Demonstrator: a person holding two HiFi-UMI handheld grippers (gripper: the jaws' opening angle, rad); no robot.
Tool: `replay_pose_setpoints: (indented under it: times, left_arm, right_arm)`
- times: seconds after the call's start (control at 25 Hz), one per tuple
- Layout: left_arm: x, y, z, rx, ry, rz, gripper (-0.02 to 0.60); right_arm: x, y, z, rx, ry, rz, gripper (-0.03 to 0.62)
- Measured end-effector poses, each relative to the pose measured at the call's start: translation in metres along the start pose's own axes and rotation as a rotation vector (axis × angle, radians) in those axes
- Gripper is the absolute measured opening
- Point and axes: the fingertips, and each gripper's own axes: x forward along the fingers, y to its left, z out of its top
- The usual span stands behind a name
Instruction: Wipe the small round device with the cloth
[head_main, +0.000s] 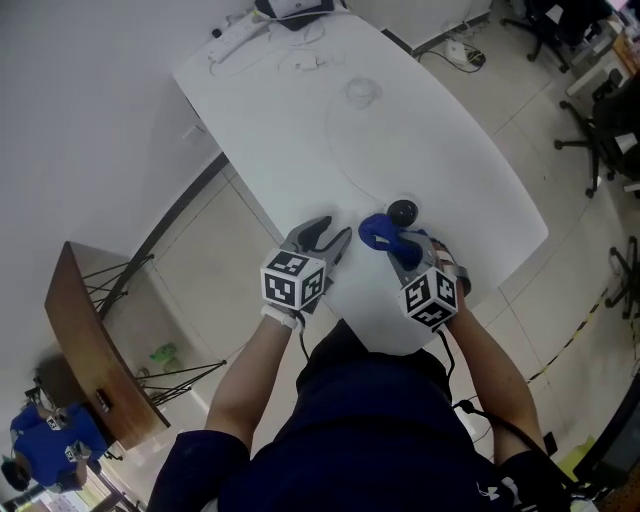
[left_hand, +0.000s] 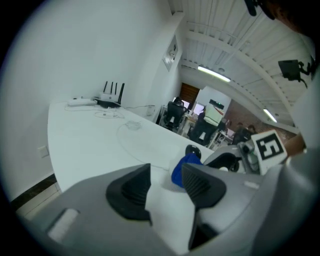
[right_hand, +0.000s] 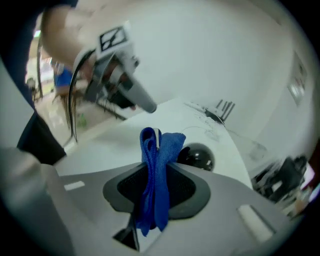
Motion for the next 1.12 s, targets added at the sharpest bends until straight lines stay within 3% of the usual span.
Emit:
replay_pose_setpoints:
  times: [0.16, 0.28, 0.4, 0.6, 0.72, 0.84, 1.12]
  left_arm:
    - [0.000, -0.014, 0.024, 0.075, -0.054, -0.009, 0.192]
    - [0.014, -0.037, 0.030, 0.205, -0.032, -0.034, 0.192]
    - [0.036, -0.060, 0.031, 0.343, -0.020, -0.038, 0.192]
    - [0.068, -0.095, 0.020, 0.494, 0.028, -0.059, 0.175]
    - [0.078, -0.095, 0.010, 0.515, 0.064, -0.034, 0.161]
    - [0.081, -0.093, 0.003, 0.498, 0.080, -0.024, 0.160]
    - [0.085, -0.096, 0.000, 0.508, 0.078, -0.024, 0.158]
  right_arm:
    - [-0.050, -0.050, 0.016, 0.469, -0.202, 0.044, 0.112]
    - [-0.073, -0.093, 0.014, 0.610, -0.228, 0.018, 0.112]
    - [-0.079, -0.115, 0.011, 0.511, -0.183, -0.030, 0.112]
    - [-0.076, -0.088, 0.044, 0.005, -0.109, -0.060, 0.112]
    - [-0.064, -0.076, 0.047, -0.182, -0.050, -0.065, 0.112]
    - [-0.058, -0.086, 0.045, -0.144, -0.051, -0.041, 0.112]
    - [-0.037, -0.129, 0.023, 0.170, -0.091, 0.044, 0.113]
